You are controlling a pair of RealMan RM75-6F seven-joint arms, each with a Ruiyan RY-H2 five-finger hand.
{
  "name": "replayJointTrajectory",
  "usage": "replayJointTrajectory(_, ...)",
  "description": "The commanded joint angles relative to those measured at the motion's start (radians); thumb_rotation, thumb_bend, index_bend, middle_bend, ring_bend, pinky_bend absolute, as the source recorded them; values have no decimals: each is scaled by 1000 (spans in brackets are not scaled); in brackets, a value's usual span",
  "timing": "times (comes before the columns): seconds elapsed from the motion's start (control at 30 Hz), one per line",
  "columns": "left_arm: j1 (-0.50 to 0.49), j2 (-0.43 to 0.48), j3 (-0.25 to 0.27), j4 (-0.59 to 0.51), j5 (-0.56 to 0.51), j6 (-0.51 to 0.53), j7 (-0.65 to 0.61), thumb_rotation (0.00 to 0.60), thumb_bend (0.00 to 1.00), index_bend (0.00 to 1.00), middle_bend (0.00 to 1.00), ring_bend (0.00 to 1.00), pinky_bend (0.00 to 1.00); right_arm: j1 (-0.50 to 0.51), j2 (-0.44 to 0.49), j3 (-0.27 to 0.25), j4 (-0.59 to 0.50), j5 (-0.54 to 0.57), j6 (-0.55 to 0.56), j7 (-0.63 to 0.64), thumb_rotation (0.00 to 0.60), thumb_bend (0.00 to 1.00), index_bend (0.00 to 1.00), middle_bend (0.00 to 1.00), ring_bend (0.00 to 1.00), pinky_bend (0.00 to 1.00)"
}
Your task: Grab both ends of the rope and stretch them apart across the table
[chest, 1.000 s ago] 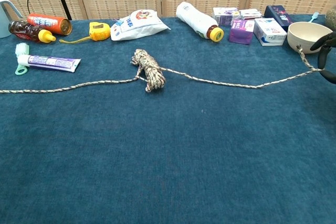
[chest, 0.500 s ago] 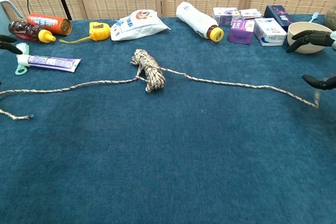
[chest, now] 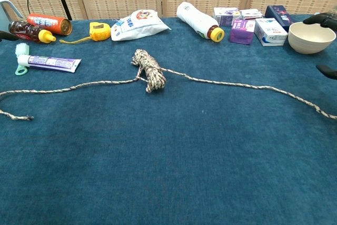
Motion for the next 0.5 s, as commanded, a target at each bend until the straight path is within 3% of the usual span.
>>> replayJointTrajectory(0.03,31,41,-2,-62,-30,25,22,600,233,14,0,0,0,-11,11,8,-12,5,18,-6,600,465,146,20,0,0)
replayJointTrajectory(0.27,124,95,31,-136,-6,152,28,600,233,148,0,0,0,-44,35,7,-32,6,66,-23,600,465,334,145,74,0)
replayJointTrajectory(0.5,186,132,60,-170,15,227,44,600,233,212,1,0,0,-76,55,-3,-46,19,89,-56,600,464,374,166,100,0)
